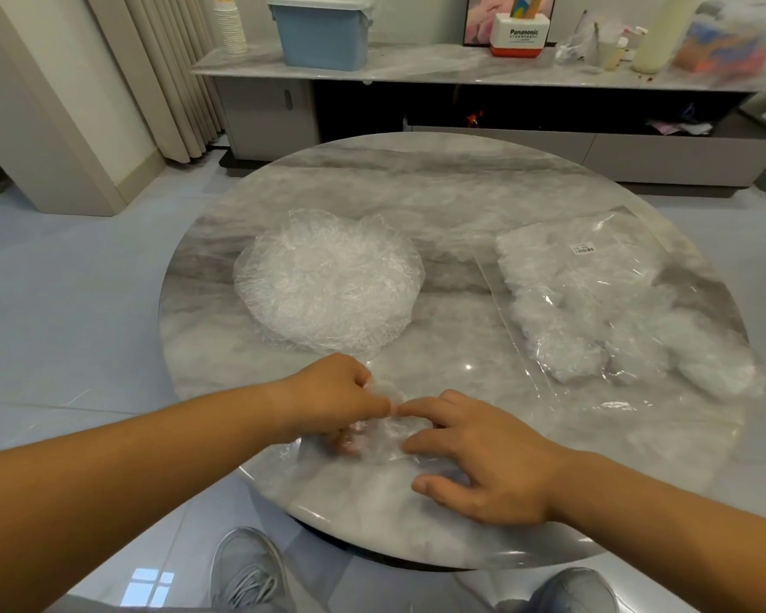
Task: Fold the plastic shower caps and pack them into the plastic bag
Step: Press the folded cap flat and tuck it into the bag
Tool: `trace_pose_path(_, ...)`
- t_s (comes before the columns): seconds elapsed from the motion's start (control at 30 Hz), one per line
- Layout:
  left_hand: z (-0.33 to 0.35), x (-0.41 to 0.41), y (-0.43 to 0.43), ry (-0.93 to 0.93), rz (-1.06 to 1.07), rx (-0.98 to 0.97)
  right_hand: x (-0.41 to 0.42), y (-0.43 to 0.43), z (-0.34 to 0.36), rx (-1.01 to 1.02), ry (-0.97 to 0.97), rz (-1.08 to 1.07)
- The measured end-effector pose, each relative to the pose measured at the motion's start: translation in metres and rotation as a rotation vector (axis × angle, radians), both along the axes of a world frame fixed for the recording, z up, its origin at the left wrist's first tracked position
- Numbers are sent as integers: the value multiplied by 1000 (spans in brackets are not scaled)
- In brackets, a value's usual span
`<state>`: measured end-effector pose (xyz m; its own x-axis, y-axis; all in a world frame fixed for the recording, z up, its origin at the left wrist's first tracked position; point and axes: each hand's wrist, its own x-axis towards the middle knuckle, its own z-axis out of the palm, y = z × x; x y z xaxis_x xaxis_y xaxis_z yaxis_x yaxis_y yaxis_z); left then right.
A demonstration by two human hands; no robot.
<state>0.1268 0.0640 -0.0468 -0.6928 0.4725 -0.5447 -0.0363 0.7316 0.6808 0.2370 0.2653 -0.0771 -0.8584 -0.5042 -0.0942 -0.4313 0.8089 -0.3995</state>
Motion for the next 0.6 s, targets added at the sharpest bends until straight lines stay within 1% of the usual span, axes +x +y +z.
trace_pose_path(0.07, 3, 8, 5, -289, 153, 231, 0, -1, 0, 16, -3, 0)
trace_pose_path(0.13, 3, 14, 9, -424, 222, 347, 0, -1, 0, -1, -12, -4)
trace_pose_path(0.2, -1, 18, 13, -480, 252, 397, 1, 1, 1, -40, -34, -7)
trace_pose_path(0.27, -4, 19, 13, -495, 258, 396, 3, 6, 3, -132, -85, -45)
trace_pose_path(0.33, -5, 20, 14, -494, 264, 385, 5, 10, 7, -301, -111, -159)
trace_pose_path(0.37, -5, 20, 14, -485, 268, 381, 3, 12, 7, -376, -75, -239)
trace_pose_path(0.4, -5, 21, 15, -470, 272, 374, 1, 14, 7, -406, -8, -327)
trace_pose_path(0.43, -5, 21, 16, -445, 273, 361, -3, 16, 7, -374, 71, -414)
trace_pose_path(0.47, -5, 23, 17, -416, 270, 347, -7, 17, 8, -287, 133, -491)
trace_pose_path(0.5, -5, 24, 18, -388, 263, 337, -10, 18, 11, -166, 153, -552)
trace_pose_path(0.57, -5, 26, 19, -353, 244, 326, -15, 17, 16, 53, 41, -656)
trace_pose_path(0.6, -5, 26, 19, -345, 233, 322, -16, 16, 19, 102, -45, -710)
